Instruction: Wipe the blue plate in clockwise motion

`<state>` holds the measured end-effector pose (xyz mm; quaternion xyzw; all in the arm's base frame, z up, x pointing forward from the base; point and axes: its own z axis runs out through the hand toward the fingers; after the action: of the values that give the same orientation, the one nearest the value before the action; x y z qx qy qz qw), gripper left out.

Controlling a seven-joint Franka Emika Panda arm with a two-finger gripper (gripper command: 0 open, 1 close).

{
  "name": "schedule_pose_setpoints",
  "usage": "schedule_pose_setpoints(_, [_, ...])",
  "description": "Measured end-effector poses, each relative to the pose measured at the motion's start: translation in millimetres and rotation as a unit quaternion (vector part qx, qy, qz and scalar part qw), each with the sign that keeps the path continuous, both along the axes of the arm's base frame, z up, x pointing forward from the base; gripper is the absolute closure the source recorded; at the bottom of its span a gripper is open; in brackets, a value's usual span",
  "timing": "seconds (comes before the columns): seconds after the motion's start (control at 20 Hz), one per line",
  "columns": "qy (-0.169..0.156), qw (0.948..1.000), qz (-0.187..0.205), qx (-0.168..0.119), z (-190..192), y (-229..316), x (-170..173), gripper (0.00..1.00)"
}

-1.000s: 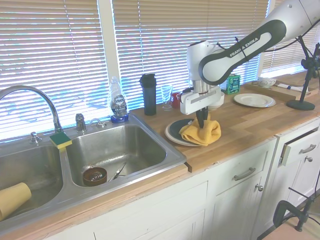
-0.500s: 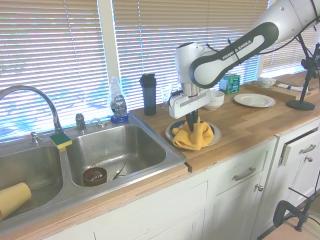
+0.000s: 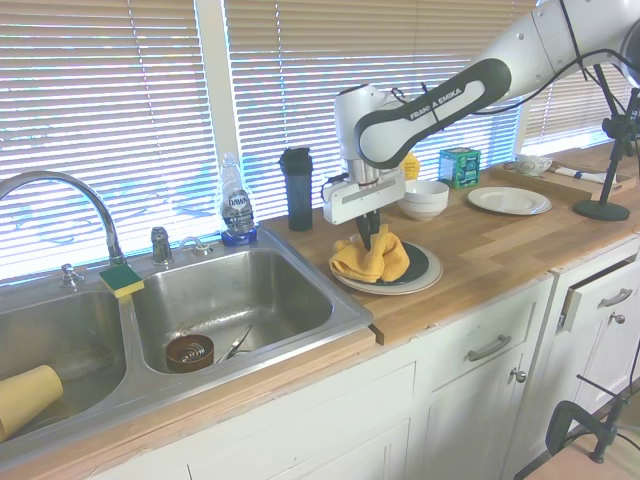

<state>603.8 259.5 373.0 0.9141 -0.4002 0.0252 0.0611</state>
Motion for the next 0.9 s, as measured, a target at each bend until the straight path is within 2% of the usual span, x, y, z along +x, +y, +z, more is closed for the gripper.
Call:
schedule_pose_setpoints(0.4, [0.003,0.9997,-0.023,0.000,2,-49,15,1.00])
schedule_pose_setpoints(0.65, [0.009,0.9998,-0.019,-0.002,2,-58,-13,1.00])
schedule_pose_setpoints(0.9, [0.009,0.9999,0.005,0.002,4,-43,-56,1.00])
